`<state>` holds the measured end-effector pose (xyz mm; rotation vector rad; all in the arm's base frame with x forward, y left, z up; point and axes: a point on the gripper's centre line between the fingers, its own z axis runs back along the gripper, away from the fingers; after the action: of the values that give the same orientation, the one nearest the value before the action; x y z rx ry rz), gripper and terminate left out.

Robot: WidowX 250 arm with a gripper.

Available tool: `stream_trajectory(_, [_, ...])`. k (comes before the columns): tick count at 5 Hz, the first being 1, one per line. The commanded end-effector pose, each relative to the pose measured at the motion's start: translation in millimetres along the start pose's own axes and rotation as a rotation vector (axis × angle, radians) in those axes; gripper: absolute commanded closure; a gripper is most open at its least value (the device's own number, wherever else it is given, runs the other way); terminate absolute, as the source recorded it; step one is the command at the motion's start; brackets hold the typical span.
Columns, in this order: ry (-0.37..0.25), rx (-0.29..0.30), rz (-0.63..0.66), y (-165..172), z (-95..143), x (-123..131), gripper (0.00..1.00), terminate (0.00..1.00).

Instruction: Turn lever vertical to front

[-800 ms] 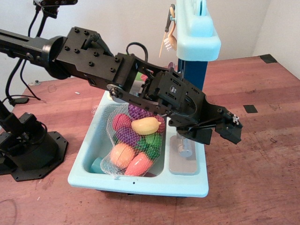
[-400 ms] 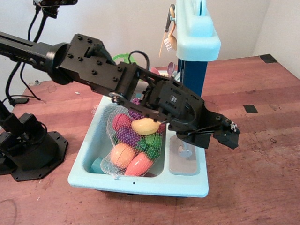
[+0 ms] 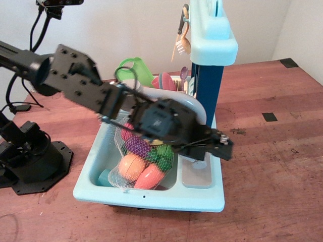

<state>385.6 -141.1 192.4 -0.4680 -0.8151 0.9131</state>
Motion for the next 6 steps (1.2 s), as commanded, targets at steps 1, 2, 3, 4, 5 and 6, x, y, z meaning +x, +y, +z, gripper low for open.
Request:
stream_trajectory(1, [-0.025, -0.055, 0.040, 6.0, 30.2, 2.9, 0.00, 0.00])
stream_trajectory(2, [-0.031, -0.056, 0.057, 23.4, 32.6, -4.1, 0.00, 0.00])
stream_trajectory(3, [-0.016, -0.057, 0.057, 33.7, 32.5, -11.0, 0.00, 0.00])
stream_trajectory(4, [-0.002, -0.059, 0.059, 40.7, 31.9, -16.7, 0.00, 0.00])
stream_trajectory(5, [-0.004, -0.050, 0.077, 46.4, 42.3, -24.8, 0.00, 0.00])
stream_trajectory(6, [-0.019, 0.002, 0.064, 51.0, 82.0, -28.9, 0.00, 0.00])
